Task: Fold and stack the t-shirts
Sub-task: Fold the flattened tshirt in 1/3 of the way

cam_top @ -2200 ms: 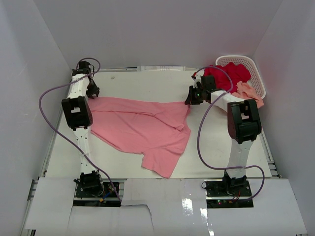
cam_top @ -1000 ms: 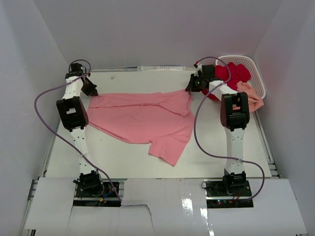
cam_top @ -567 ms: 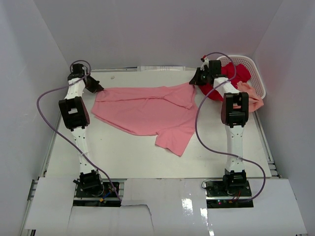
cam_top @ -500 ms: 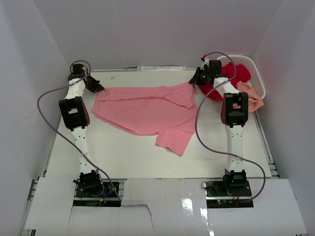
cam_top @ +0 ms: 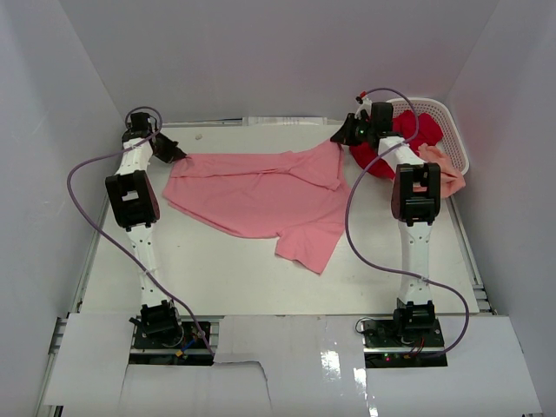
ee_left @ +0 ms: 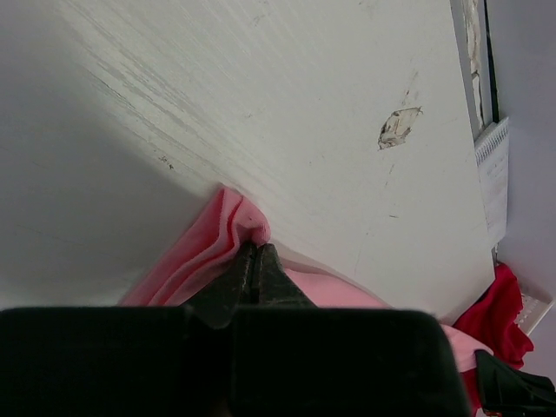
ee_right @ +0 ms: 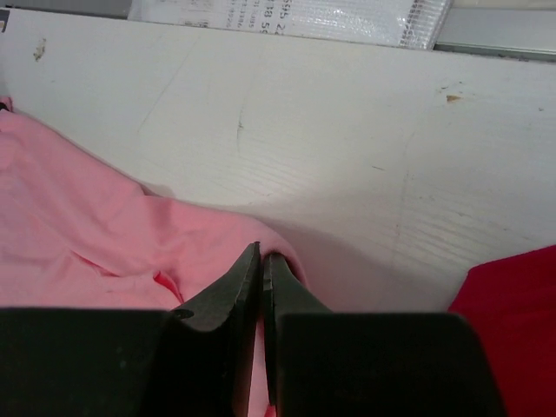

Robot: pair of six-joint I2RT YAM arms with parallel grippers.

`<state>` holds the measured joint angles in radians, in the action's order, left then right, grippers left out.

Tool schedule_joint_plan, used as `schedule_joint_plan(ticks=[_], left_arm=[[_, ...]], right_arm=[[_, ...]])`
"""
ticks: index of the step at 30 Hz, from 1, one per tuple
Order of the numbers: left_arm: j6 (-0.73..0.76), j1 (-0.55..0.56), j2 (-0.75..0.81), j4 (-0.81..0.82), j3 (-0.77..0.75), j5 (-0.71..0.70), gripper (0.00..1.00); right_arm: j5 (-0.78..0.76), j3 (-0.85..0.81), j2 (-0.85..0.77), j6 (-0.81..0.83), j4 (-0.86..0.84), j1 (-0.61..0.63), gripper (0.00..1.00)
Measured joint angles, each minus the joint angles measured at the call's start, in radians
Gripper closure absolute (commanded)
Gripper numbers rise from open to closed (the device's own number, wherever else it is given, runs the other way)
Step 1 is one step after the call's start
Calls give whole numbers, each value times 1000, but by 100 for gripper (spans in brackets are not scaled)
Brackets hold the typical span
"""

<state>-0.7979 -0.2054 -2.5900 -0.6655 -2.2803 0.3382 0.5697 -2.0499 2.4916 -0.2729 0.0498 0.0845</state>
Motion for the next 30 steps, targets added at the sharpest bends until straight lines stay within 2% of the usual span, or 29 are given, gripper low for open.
schedule_joint_plan(ticks=[4, 11, 17, 19, 20, 21, 23, 24, 25, 26, 30], left_arm=[[-5, 0, 1, 8, 10, -1, 100], [-30, -3, 86, 90, 169, -33, 100], [-31, -4, 118, 93, 214, -69, 100], [-31, -5, 124, 99, 226, -70, 100], [-31, -5, 127, 99, 230, -70, 100], [-30, -6, 127, 99, 230, -70, 100], [-30, -7, 127, 99, 230, -69, 94], [-28, -7, 127, 99, 230, -68, 88], [-27, -7, 127, 98, 230, -68, 75], [-21, -7, 127, 98, 228, -66, 70], [-12, -8, 120, 92, 188, -40, 62]], right_arm=[[7, -22, 0, -7, -6, -2, 92], [6, -56, 14, -10, -8, -8, 92], [6, -121, 61, -32, -9, -16, 91], [7, -122, 67, -41, -15, -17, 83], [6, -122, 69, -47, -17, -18, 57], [5, -122, 70, -56, -15, -18, 43], [0, -122, 71, -65, -18, -18, 23], [-5, -122, 71, -66, -22, -18, 22], [-9, -122, 71, -61, -26, -18, 21], [-13, -121, 71, -58, -29, -18, 21], [-23, -97, 60, -43, -30, -19, 22]])
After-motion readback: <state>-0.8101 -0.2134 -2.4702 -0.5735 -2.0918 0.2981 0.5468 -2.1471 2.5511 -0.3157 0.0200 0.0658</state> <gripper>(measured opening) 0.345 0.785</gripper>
